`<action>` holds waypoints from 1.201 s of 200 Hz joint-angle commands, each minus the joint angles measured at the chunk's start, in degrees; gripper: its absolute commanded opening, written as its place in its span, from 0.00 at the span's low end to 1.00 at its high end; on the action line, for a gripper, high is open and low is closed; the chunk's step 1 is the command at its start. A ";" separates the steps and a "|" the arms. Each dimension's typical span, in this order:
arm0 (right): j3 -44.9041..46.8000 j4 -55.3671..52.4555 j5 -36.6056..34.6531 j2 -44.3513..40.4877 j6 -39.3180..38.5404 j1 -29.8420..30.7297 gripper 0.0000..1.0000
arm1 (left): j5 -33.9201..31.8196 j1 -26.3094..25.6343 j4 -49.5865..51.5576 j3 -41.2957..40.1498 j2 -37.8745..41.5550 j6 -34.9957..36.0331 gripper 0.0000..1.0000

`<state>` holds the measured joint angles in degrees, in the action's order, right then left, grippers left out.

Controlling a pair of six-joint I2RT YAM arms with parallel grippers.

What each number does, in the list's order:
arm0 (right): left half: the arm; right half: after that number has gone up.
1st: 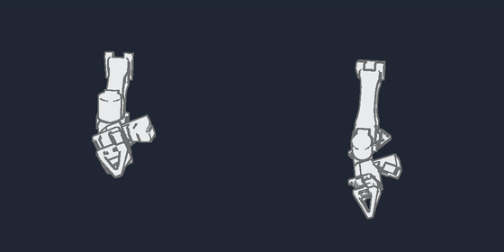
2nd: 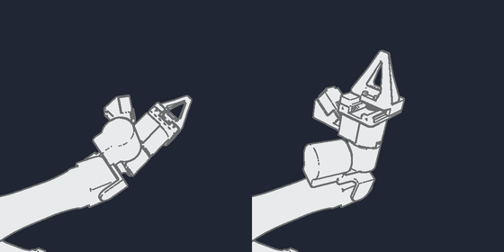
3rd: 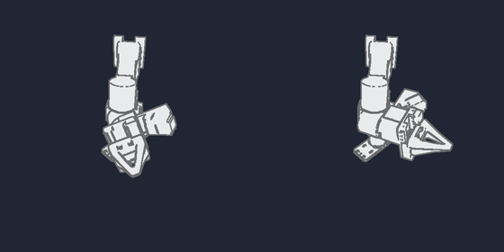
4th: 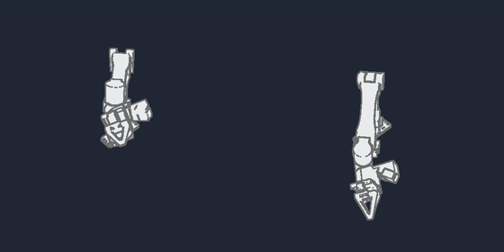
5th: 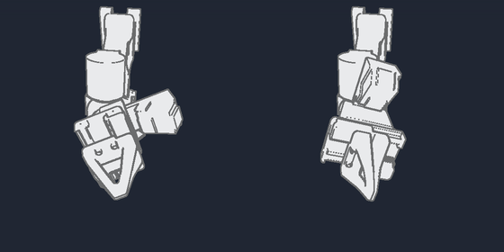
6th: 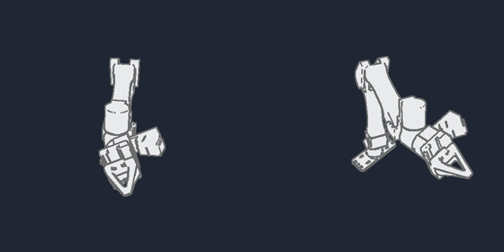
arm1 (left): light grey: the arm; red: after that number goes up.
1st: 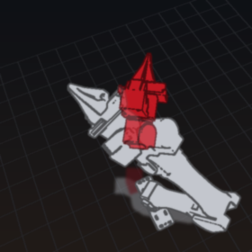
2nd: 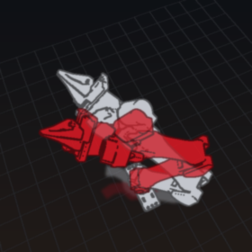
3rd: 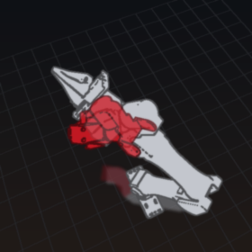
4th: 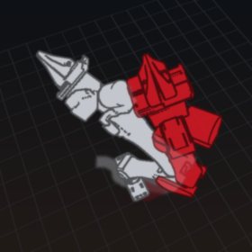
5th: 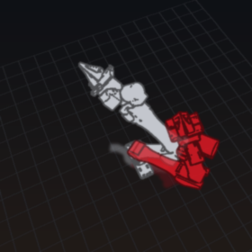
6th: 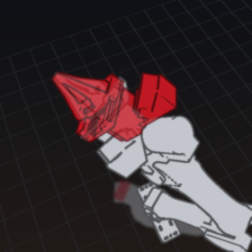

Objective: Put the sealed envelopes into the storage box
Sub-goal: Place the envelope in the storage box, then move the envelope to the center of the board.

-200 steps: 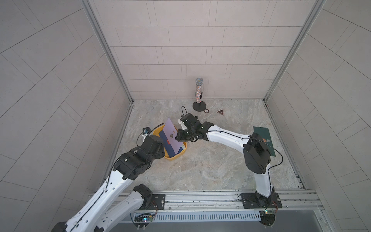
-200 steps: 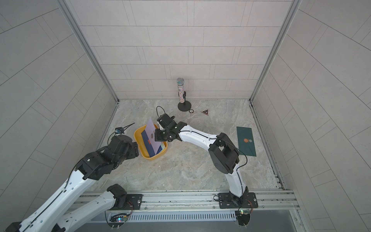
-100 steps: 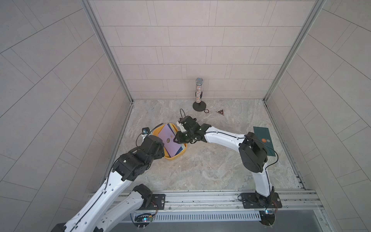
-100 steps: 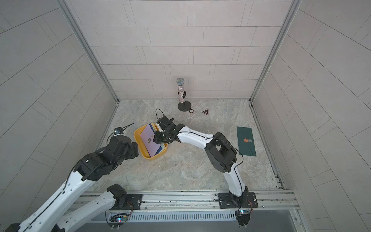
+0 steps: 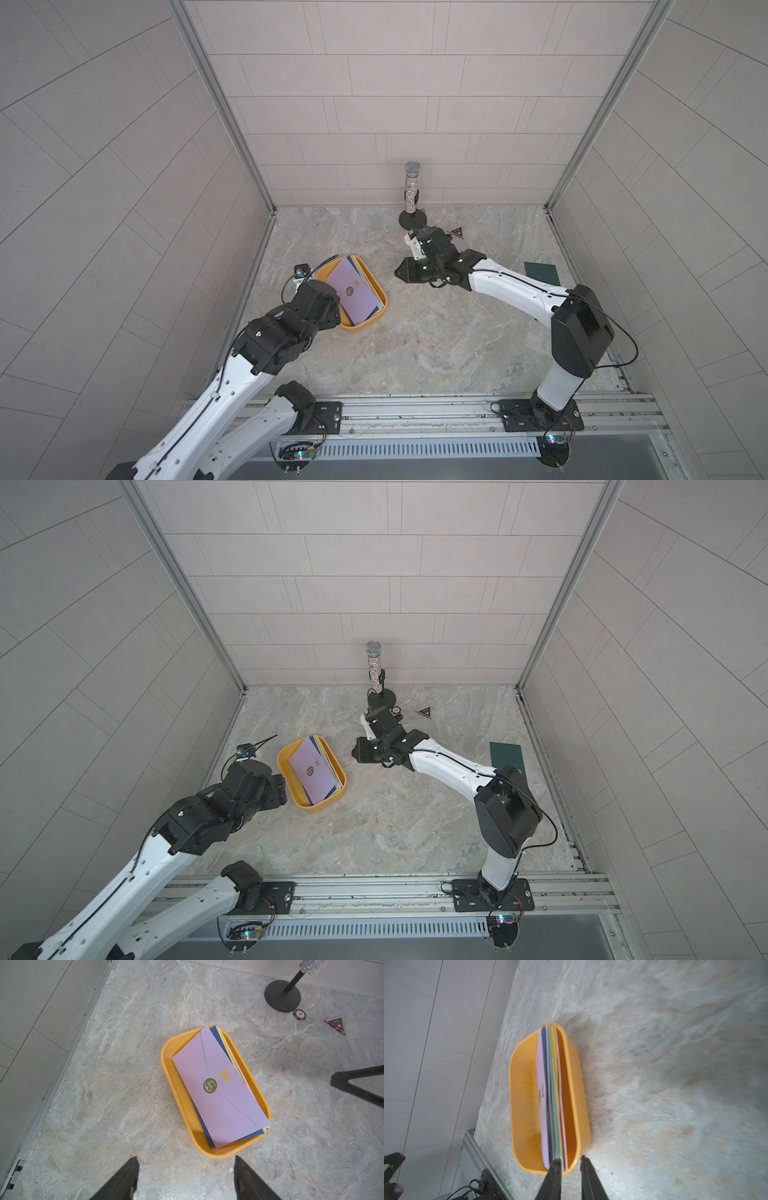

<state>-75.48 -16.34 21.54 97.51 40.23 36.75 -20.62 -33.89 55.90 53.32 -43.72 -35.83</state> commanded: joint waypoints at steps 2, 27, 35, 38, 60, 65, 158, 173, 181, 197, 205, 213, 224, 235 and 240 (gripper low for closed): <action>4.35 0.17 -0.02 -3.71 -2.56 -2.62 0.22 | 0.03 -0.22 -0.24 -0.67 -0.11 0.99 0.76; 11.46 0.43 -1.83 -9.87 -2.28 -9.66 0.27 | 0.35 -0.49 -0.26 -0.65 -0.15 1.03 0.76; 13.94 0.15 -3.16 -11.80 -1.62 -13.06 0.30 | 0.38 -0.56 -0.28 -0.74 -0.21 1.03 0.76; 14.85 -0.02 -4.00 -12.54 -1.56 -14.40 0.31 | 0.43 -0.56 -0.34 -0.76 -0.21 1.03 0.76; 20.34 -3.43 -10.56 -16.89 -0.50 -25.30 0.36 | 0.79 -0.56 -0.48 -0.75 -0.22 1.12 0.76; 21.42 -3.76 -11.52 -17.68 -0.50 -27.96 0.36 | 0.90 -0.56 -0.44 -0.76 -0.20 1.20 0.76; 20.75 -8.01 -19.85 -7.11 -2.15 -56.00 0.42 | 1.50 -0.85 -0.73 -0.85 -0.40 1.47 0.76; 20.51 -7.82 -17.08 -3.92 -1.13 -58.09 0.43 | 1.62 -0.86 -0.73 -0.81 -0.40 1.55 0.76; 20.86 -6.45 -14.84 -2.24 -0.43 -58.39 0.43 | 1.72 -0.84 -0.73 -0.85 -0.40 1.56 0.76; 20.33 -5.82 -11.39 1.16 -0.84 -57.91 0.42 | 1.93 -0.83 -0.79 -0.74 -0.40 1.62 0.76; 20.54 -5.20 -10.65 2.16 -0.98 -57.31 0.42 | 1.82 -0.83 -0.76 -0.81 -0.40 1.55 0.76; 20.42 -5.09 -9.51 3.18 -1.06 -56.85 0.42 | 1.90 -0.84 -0.79 -0.85 -0.40 1.57 0.76; 19.88 -5.47 -7.48 4.30 -1.45 -56.11 0.41 | 1.81 -0.84 -0.81 -0.93 -0.40 1.58 0.76; 18.93 -6.68 -5.82 4.78 -1.89 -54.86 0.41 | 1.92 -0.89 -0.89 -0.94 -0.40 1.60 0.76; 18.50 -7.20 -5.46 4.90 -1.95 -53.91 0.41 | 1.89 -0.91 -0.93 -0.94 -0.35 1.56 0.76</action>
<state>-56.75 -19.53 10.85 99.35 38.98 -19.88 -18.59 -34.44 55.09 53.08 -44.14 -34.89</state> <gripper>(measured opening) 0.410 0.764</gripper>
